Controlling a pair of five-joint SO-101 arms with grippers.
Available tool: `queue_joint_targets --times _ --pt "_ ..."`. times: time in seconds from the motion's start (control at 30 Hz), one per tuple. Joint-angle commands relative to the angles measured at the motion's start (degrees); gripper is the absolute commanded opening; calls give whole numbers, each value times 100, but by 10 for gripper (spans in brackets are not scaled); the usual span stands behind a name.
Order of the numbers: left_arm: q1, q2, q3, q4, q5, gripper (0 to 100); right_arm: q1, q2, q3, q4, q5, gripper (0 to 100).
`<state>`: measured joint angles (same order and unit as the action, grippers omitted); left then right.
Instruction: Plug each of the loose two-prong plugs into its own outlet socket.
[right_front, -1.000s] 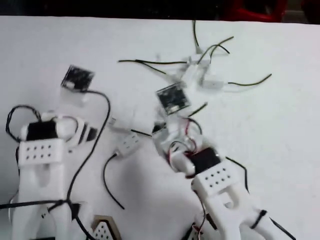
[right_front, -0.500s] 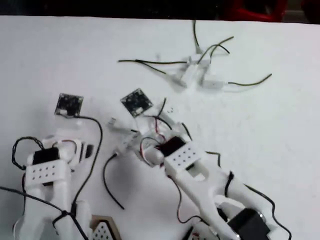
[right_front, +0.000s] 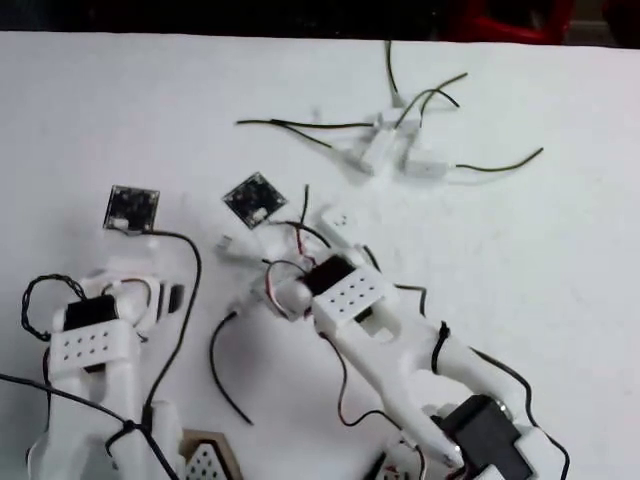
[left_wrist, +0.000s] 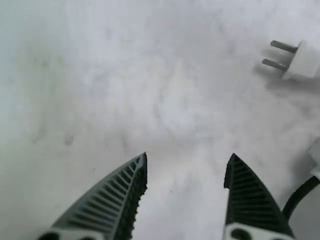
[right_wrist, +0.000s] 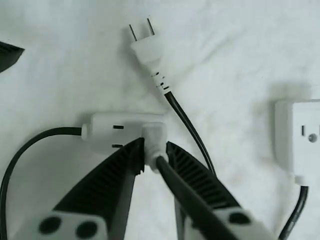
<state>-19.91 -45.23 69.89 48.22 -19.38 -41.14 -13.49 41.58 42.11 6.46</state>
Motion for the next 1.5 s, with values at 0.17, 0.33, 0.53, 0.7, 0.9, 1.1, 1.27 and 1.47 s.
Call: queue_joint_targets --times 0.17,0.33,0.53,0.7,0.9,1.1,1.27,1.47 --pt "-66 -127 9 -105 62 252 -4 22 -352 338 123 17" --pt "-66 -127 9 -105 62 252 -13 22 -149 303 132 17" --pt "-66 -127 9 -105 62 252 -154 22 237 57 563 17" --pt "-66 -127 18 -97 62 252 -198 22 431 -136 571 17" --pt "-66 -127 18 -97 62 252 -198 356 413 -127 571 17" --pt "-66 -127 18 -88 62 252 -198 866 18 57 563 17" --pt "-66 -127 18 -88 62 252 -171 611 -132 259 563 17" --pt "-66 -127 18 -97 62 252 101 -207 -404 620 554 17"
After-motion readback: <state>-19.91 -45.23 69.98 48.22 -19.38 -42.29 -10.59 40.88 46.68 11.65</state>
